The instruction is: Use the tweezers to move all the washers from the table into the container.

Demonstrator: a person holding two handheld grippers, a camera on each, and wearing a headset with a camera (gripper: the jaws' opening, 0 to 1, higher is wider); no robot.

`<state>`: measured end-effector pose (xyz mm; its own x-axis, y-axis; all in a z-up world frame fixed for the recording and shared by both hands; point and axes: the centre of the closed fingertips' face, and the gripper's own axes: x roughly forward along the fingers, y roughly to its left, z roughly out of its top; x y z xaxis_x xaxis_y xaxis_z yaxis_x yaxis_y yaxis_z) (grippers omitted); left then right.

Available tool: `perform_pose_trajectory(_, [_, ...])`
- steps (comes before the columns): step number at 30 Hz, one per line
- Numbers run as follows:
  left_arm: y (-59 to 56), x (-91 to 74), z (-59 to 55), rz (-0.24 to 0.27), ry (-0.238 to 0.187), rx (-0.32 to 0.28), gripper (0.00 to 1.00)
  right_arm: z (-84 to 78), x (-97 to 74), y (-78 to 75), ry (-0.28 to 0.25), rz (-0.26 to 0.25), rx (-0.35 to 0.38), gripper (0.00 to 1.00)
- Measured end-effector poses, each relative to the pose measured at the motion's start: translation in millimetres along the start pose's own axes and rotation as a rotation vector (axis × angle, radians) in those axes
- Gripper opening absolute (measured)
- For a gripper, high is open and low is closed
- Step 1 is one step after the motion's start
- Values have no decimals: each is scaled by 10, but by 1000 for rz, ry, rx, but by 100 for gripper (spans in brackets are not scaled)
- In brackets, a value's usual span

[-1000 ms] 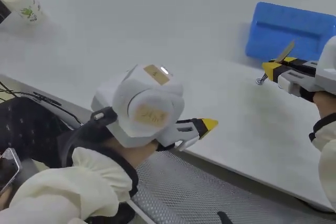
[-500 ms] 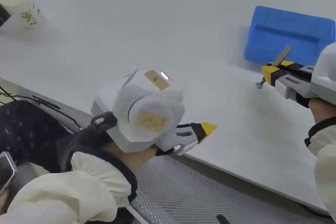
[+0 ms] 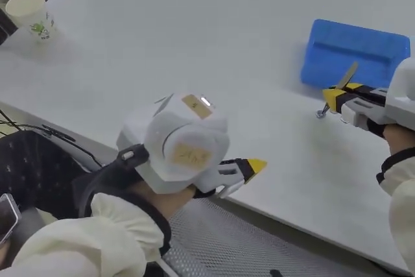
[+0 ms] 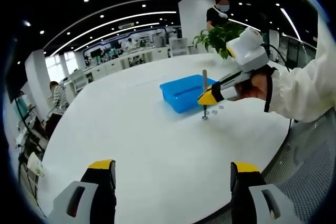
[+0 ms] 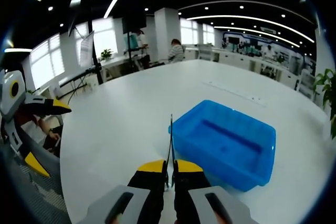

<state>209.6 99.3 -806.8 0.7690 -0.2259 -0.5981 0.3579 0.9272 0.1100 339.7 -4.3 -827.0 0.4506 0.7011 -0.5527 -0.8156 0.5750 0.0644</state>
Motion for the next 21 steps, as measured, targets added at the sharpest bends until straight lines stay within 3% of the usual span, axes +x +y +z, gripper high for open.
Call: perform_pose_trajectory(21, [12,-18,39,8,-22,4,94,326,-279,87,-45,-1,-4,2])
